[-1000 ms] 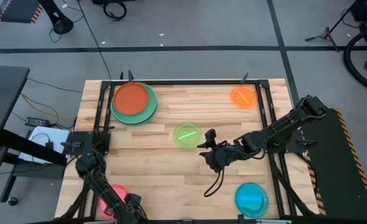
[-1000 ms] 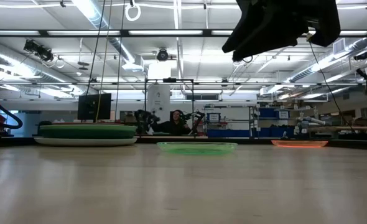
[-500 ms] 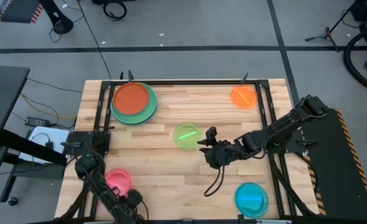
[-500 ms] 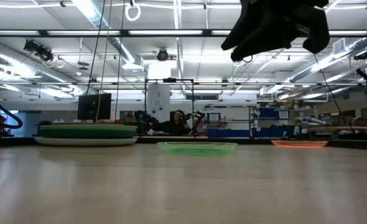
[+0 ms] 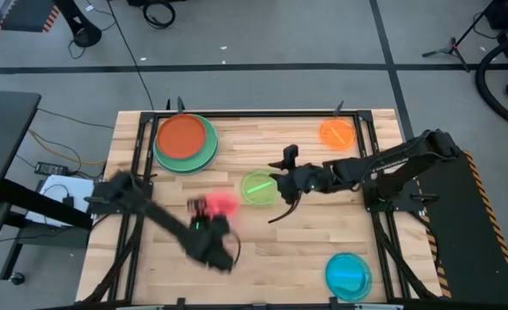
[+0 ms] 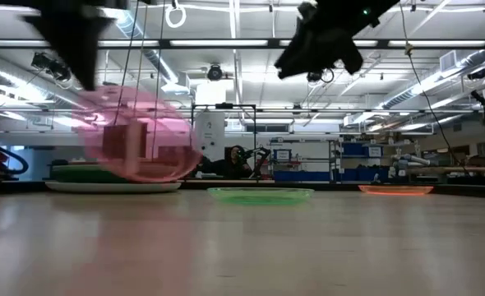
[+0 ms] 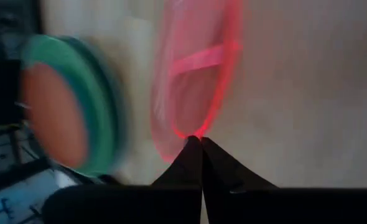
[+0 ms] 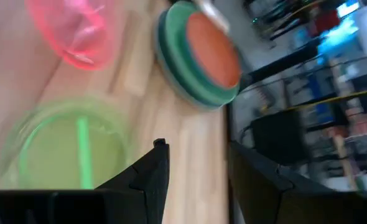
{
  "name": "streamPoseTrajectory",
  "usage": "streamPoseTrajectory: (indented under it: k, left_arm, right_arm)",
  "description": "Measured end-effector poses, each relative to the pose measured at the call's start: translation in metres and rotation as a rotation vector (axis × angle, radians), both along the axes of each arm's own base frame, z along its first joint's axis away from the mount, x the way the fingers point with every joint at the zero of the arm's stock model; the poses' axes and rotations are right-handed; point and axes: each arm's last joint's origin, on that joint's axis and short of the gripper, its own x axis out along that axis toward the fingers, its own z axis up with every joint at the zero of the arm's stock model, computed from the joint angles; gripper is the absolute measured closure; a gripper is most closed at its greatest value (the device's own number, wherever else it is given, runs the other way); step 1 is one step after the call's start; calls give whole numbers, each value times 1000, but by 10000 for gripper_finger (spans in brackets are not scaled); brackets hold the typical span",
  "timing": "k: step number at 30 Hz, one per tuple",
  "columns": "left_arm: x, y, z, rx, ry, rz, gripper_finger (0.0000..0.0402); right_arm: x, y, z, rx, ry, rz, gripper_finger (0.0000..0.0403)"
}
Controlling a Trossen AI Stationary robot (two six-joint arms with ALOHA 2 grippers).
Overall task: Stack plastic plates
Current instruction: Stack the small red plate on the small green plate
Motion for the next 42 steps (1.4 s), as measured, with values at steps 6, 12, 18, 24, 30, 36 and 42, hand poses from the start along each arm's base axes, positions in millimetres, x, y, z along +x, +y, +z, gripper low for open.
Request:
streamPoseTrajectory:
  k: [6,12,18,24,30,36,42]
  left_arm:
    - [-10,98,32,54,2,60,401]
    - [-14,177,45,62,1,143,401]
    - [0,204,42,-60,-57,84,401]
    - [17,194,32,-150,-239,70,358]
    - [15,180,15,-170,-291,185,277]
    - [19,154,-7,-191,-353,81,205]
    - [12,139,-41,-258,-375,32,189]
  right_arm:
    - [-17,1,-18,80,201,-56,235]
    - [-49,-3,-44,110,284,-108,235]
    - [-78,-15,-53,151,242,-162,235]
    - [-95,-23,-56,182,155,-189,235]
    - [-97,-23,-51,216,107,-208,235]
    - [-97,-23,-52,216,107,-222,235]
    - [-95,-23,-51,237,69,-247,235]
